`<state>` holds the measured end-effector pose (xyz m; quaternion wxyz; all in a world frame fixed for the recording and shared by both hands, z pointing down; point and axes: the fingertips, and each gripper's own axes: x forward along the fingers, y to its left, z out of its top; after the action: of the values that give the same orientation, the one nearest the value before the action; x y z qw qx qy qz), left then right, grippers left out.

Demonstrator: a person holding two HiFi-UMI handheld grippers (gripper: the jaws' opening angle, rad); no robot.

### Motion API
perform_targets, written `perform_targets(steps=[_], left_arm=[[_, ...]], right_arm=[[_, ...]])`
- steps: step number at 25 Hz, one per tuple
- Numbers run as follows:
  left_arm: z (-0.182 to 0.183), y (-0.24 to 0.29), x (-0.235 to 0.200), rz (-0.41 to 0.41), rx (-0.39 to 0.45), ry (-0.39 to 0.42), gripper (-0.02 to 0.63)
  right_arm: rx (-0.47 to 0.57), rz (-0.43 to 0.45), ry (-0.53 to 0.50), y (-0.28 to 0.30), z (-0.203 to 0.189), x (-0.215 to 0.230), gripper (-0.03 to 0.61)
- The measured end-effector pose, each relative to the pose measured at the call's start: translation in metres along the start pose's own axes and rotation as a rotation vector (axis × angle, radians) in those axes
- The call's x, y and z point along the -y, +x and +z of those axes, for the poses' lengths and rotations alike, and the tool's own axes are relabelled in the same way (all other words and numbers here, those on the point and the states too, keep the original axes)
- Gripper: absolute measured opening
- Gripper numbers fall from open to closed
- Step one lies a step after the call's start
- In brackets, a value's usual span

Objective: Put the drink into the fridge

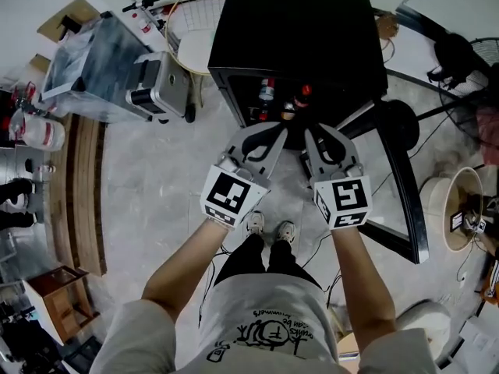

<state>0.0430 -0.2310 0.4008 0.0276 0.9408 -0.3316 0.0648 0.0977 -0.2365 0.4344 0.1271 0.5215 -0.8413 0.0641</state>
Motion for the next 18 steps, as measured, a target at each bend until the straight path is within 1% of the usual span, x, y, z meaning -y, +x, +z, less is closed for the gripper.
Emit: perform_targets(steps=[7, 14, 18], left_arm=[[0.032, -0.03, 0.014, 0.002, 0.031, -0.004, 0.023], [0.075, -0.059, 0.029, 0.001, 0.08, 0.002, 0.021], [0.088, -0.073, 0.038, -0.01, 0.089, -0.002, 0.021]], right_arm=[[0.03, 0.004, -0.001, -0.033, 0.028, -0.014, 0.051], [0.065, 0.014, -0.013, -0.065, 0.06, -0.029, 0.035], [0.076, 0.022, -0.028, -0.081, 0.073, -0.033, 0.028]])
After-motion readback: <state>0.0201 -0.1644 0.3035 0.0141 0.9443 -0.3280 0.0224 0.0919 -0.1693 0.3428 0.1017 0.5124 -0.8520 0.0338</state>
